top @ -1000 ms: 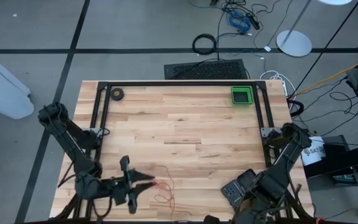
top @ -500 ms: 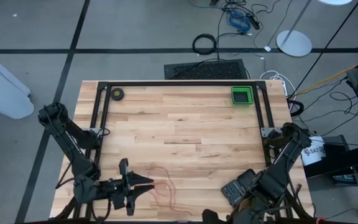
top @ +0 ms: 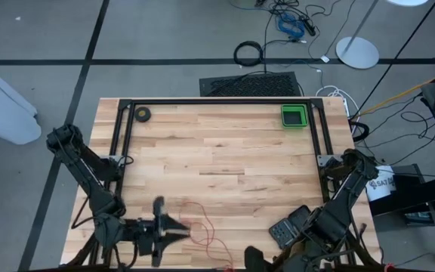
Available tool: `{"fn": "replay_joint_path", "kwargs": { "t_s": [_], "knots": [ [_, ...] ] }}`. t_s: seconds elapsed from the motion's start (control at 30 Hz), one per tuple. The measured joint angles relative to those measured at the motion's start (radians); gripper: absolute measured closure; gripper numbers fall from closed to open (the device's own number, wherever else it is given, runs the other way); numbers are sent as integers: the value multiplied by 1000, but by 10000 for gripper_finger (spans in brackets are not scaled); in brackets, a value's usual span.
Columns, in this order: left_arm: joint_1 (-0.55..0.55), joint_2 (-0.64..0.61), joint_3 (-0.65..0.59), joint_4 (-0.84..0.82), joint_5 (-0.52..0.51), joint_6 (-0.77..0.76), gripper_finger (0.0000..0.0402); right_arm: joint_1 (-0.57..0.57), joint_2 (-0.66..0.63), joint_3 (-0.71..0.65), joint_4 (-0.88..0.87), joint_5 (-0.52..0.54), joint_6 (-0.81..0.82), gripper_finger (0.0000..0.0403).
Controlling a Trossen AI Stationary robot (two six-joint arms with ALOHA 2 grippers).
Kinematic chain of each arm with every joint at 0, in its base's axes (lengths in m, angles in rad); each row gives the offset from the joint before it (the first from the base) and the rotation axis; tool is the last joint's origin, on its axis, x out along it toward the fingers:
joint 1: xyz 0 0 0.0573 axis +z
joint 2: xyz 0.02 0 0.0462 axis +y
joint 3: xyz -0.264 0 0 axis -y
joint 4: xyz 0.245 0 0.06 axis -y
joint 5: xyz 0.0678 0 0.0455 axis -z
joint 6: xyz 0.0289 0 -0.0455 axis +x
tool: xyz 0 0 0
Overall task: Coil cords
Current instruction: Uncoil the red wire on the black spool
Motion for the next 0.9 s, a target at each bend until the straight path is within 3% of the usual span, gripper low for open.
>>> {"fn": "replay_joint_path", "kwargs": {
  "t_s": [0.13,0.3,0.5,0.77,0.9],
  "knots": [
    [27,3,0,25,182,-21,308,-10,0,0,-39,111,55,403],
    [54,3,0,47,191,-20,308,-19,0,0,-77,179,106,403],
    [75,33,1,169,200,7,308,-17,0,0,-85,175,110,403],
    [125,127,1,176,355,-60,308,-18,0,0,-86,197,112,403],
    [145,149,1,173,378,-74,308,-18,0,0,-103,253,130,403]
  ]
}}
